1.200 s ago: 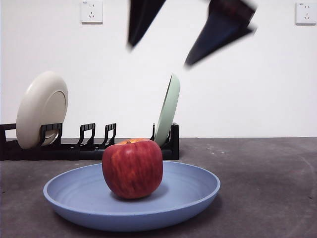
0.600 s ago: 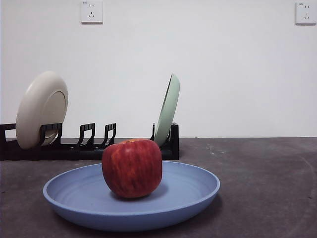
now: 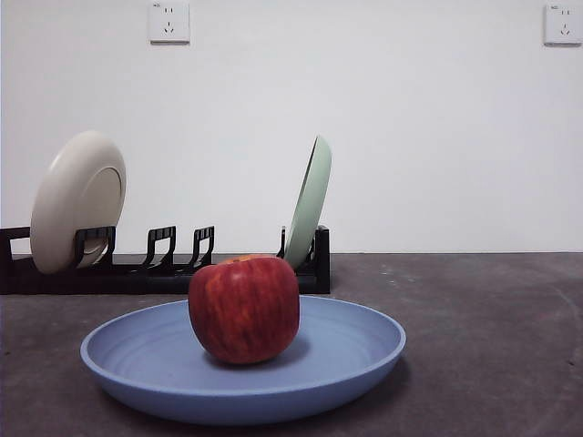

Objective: Take the blue plate from the plate rack,put the plate on the table,take the apple from the table,put the apple in the plate

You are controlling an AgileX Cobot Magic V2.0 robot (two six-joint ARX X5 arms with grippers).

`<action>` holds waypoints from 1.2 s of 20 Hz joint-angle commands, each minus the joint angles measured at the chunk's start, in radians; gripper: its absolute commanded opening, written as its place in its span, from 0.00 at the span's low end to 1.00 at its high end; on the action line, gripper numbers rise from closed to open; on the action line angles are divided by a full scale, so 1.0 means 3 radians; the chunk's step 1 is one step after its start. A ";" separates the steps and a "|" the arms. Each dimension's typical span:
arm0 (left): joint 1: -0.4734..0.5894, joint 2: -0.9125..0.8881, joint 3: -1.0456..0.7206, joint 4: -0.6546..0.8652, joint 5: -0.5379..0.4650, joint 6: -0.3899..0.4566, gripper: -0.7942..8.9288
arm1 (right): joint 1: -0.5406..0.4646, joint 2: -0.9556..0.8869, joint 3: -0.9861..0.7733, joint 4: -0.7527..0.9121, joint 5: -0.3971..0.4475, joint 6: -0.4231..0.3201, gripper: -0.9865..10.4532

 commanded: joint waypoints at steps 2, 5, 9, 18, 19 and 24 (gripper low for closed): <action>0.0685 0.0085 -0.0019 0.0018 0.0069 0.0041 0.08 | 0.0005 0.0001 0.0014 -0.0069 0.0013 0.0000 0.09; 0.1486 0.0081 -0.0032 0.0108 -0.0112 0.0429 0.08 | 0.0005 0.0003 0.0014 -0.0069 0.0013 0.0000 0.09; 0.2308 -0.0039 -0.0229 0.1391 0.0530 0.1920 0.08 | 0.0005 0.0003 0.0014 -0.0069 0.0013 0.0000 0.09; 0.3332 -0.0593 -0.1872 0.3775 0.1818 0.2282 0.08 | 0.0005 0.0003 0.0014 -0.0069 0.0014 0.0000 0.09; 0.3356 -0.0638 -0.2042 0.3810 0.1818 0.2242 0.08 | 0.0005 0.0003 0.0014 -0.0069 0.0014 0.0000 0.09; 0.3381 -0.0960 -0.2799 0.3955 0.1813 0.2218 0.08 | 0.0005 0.0003 0.0014 -0.0069 0.0013 0.0000 0.09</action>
